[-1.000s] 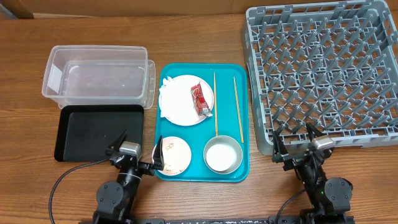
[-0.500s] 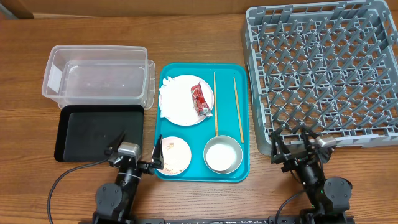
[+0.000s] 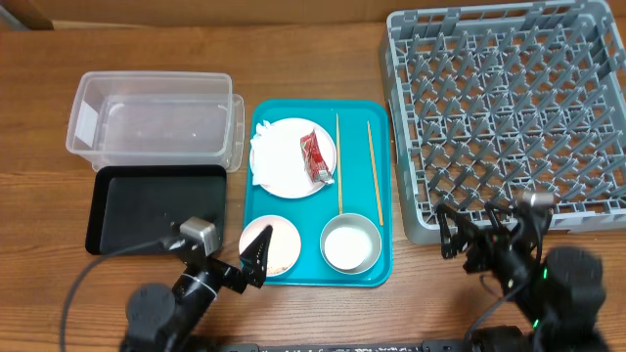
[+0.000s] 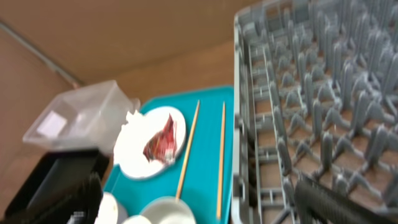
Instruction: Sort waste into correct bins and load items into the dishwasher
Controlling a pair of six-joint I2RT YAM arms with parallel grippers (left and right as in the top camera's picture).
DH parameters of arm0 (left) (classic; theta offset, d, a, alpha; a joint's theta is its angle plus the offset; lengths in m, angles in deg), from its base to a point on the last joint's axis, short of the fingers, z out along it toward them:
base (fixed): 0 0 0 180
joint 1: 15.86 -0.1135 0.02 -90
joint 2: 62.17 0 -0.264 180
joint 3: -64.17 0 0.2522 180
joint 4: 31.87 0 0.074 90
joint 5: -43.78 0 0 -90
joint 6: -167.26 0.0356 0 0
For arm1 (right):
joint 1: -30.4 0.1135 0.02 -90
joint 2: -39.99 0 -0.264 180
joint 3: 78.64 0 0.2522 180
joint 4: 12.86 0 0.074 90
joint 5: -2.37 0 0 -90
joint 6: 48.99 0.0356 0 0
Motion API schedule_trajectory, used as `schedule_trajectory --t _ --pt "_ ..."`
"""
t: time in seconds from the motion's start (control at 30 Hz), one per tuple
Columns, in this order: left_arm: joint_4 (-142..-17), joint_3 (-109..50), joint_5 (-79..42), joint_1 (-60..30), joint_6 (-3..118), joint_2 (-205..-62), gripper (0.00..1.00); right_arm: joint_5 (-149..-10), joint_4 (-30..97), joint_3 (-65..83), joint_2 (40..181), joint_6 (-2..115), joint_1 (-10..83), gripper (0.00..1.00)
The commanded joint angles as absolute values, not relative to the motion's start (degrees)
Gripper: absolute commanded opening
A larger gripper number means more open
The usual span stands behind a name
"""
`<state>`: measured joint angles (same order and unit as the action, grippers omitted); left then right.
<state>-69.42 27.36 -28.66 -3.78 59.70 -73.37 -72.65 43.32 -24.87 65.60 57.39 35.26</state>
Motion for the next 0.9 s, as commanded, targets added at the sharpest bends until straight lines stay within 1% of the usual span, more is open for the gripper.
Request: schedule_trajectory --t 0.0,0.07,0.13,0.17,0.27,0.33,0.4,0.53,0.63,0.7,0.87 --pt "-81.1 13.0 -19.9 -3.3 58.4 -87.6 1.0 -72.8 48.8 -13.2 79.1 56.9 35.0 1.0" --pt "-85.7 7.5 -15.4 -3.2 59.7 -95.2 1.0 -70.7 51.7 -8.0 85.6 57.0 35.0 1.0" --pt "-87.5 4.1 -11.0 -2.7 61.6 -100.8 1.0 -67.5 53.3 -5.3 89.3 57.1 35.0 1.0" --pt "-87.2 2.9 -7.9 -2.1 61.9 -103.6 1.0 -65.0 54.1 -3.7 91.9 57.1 35.0 1.0" --pt "-84.5 2.1 -4.7 0.5 61.9 -109.8 1.0 -60.7 54.0 -2.6 95.4 57.1 35.0 1.0" --pt "-84.5 2.1 -6.8 3.8 61.9 -114.2 1.0 -58.7 53.7 -2.6 96.8 57.2 35.0 1.0" --pt "-85.1 2.1 -11.4 8.3 61.8 -118.5 1.0 -57.9 53.7 -2.6 97.4 57.2 35.0 1.0" --pt "-84.1 2.1 -23.7 19.8 60.9 -126.8 1.0 -58.0 53.3 -2.6 97.5 57.1 35.0 1.0" --pt "-83.9 2.1 -33.8 25.4 55.9 -130.9 1.0 -58.0 53.1 -2.6 97.5 57.2 35.0 1.0" --pt "-83.1 2.1 -37.0 27.1 52.7 -132.6 1.0 -58.0 53.1 -2.6 97.5 57.1 35.0 1.0" --pt "-79.7 2.1 -37.5 27.6 55.0 -134.4 1.0 -58.0 52.5 -2.6 97.5 57.2 35.0 1.0"
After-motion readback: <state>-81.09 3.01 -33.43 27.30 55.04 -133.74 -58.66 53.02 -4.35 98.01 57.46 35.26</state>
